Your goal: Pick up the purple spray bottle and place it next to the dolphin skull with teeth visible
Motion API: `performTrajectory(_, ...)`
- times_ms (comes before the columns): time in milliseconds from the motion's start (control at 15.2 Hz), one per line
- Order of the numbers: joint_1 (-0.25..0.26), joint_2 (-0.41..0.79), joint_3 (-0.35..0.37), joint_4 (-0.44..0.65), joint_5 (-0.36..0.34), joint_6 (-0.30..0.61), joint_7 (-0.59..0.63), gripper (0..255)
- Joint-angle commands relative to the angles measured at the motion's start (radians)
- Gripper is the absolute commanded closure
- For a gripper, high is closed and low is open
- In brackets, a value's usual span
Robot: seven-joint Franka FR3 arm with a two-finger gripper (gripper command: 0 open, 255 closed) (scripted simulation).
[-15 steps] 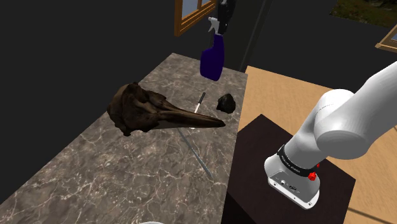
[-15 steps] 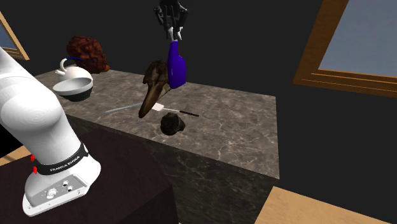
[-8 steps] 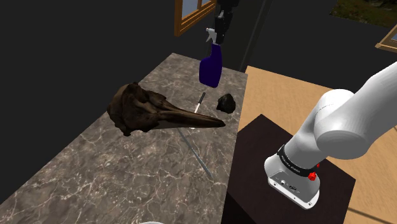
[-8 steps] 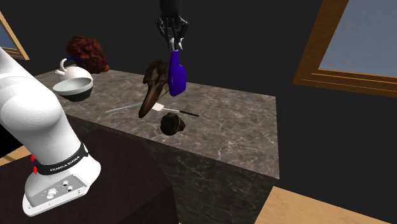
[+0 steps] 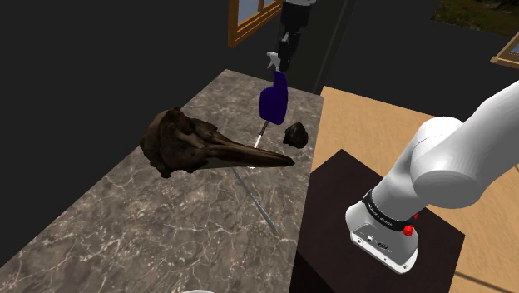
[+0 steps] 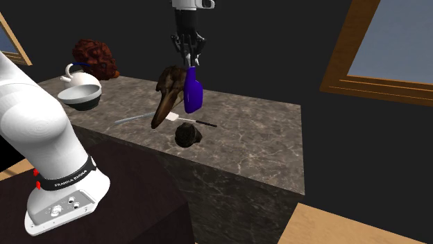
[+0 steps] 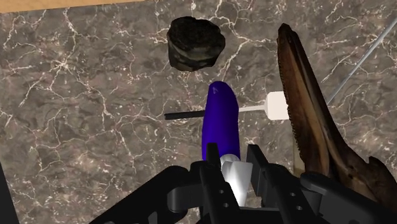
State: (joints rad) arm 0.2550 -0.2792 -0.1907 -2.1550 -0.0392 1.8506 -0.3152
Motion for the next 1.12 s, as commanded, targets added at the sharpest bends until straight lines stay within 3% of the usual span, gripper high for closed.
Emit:
performTrajectory(0,-0.001,0.006,-0.003,-0.022,0.0,0.029,-0.003,255)
performTrajectory(792,-0.002,0.052,-0.011,-0.153,0.004,0.205,-0.01,255)
performTrajectory(1056,-0.002,0.052,-0.011,-0.153,0.004,0.205,-0.01,255)
